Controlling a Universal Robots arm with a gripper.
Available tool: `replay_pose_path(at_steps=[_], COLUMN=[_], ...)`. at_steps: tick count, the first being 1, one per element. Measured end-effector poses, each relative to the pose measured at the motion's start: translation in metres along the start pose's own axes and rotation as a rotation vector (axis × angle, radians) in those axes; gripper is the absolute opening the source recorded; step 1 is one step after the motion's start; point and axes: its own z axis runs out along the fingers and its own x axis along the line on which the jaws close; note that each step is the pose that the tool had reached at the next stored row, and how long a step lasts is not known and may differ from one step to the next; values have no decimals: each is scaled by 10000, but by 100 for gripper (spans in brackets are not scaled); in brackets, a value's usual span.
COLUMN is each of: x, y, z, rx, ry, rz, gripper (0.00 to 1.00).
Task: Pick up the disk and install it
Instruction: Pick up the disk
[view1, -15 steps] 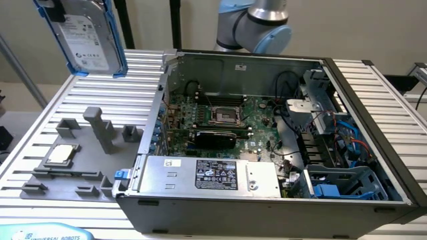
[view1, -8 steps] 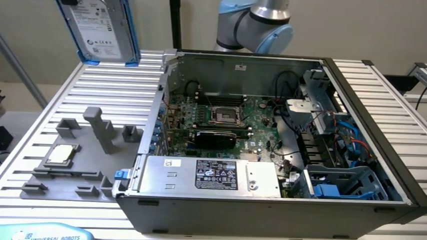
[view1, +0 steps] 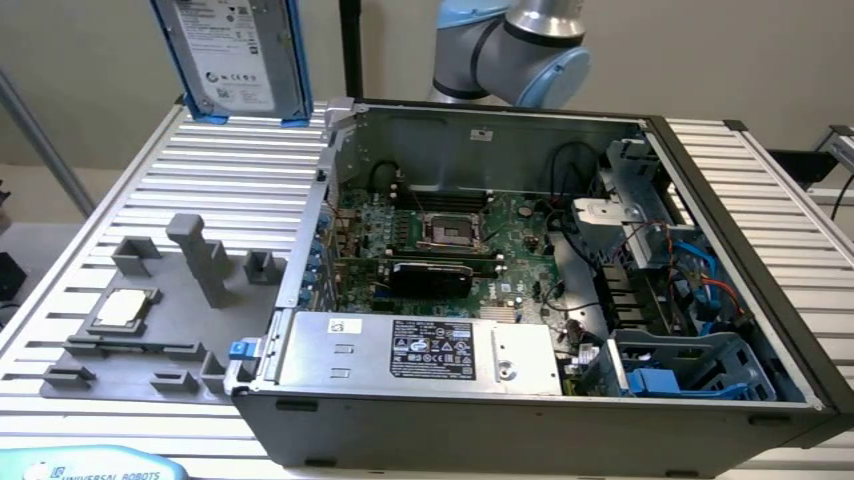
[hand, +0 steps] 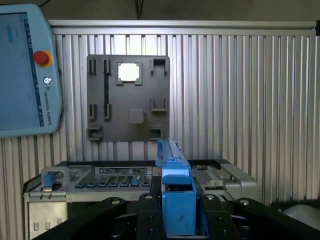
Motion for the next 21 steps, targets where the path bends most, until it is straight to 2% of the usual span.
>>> replay_pose_path(at_steps=[21], x=[284], y=[-803], z=[-30], rx=[-12], ry=[-116], rz=[0], gripper=[33])
